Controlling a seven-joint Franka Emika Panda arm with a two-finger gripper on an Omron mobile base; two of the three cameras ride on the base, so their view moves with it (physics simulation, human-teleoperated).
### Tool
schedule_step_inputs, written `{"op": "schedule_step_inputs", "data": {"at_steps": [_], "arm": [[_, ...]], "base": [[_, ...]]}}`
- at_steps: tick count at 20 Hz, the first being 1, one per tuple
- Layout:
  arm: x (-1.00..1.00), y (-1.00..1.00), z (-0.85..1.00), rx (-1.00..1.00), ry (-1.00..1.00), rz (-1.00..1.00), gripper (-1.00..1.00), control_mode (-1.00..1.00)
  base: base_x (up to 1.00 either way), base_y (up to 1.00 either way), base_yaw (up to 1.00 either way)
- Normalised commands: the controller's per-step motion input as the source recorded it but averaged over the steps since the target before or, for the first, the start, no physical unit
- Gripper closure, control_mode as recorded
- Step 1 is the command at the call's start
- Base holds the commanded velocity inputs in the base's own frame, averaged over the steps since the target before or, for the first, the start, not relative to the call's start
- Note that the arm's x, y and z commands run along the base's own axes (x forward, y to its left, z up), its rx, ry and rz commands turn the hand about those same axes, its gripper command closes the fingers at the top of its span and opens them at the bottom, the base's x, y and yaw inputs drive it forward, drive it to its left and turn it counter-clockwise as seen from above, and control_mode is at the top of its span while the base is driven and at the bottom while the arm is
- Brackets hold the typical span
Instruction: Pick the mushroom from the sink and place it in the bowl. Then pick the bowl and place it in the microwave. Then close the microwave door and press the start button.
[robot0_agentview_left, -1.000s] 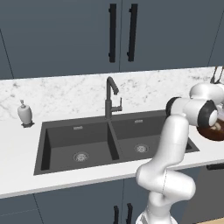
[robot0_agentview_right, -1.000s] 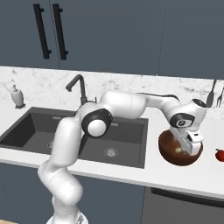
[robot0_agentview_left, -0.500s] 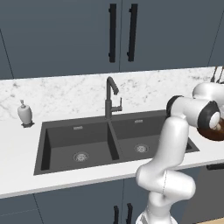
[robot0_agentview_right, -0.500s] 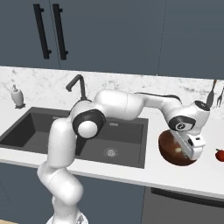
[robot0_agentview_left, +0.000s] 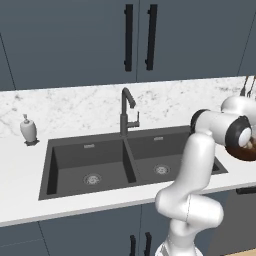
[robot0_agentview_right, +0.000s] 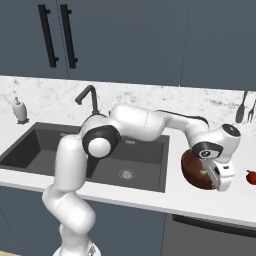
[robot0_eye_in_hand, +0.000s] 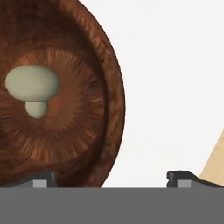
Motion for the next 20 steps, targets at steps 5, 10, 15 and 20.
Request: {"op": "schedule_step_inputs", "data": {"at_steps": [5,10,15,20], "arm": [[0.35,-0.18,-0.23,0.00,0.00,-0.15,-1.00,-1.00],[0.39,-0.25,-0.21,0.03,0.00,-0.14,-1.00,-1.00],[0.01,-0.10,-0.37,0.02,0.00,-0.08,-1.00,-1.00],[-0.01,0.00,-0.35,0.00,0.00,-0.07,1.00,-1.00]], "base": [[0.00,0.00,0.00],[0.00,0.00,0.00],[0.00,0.00,0.00],[0.00,0.00,0.00]]}}
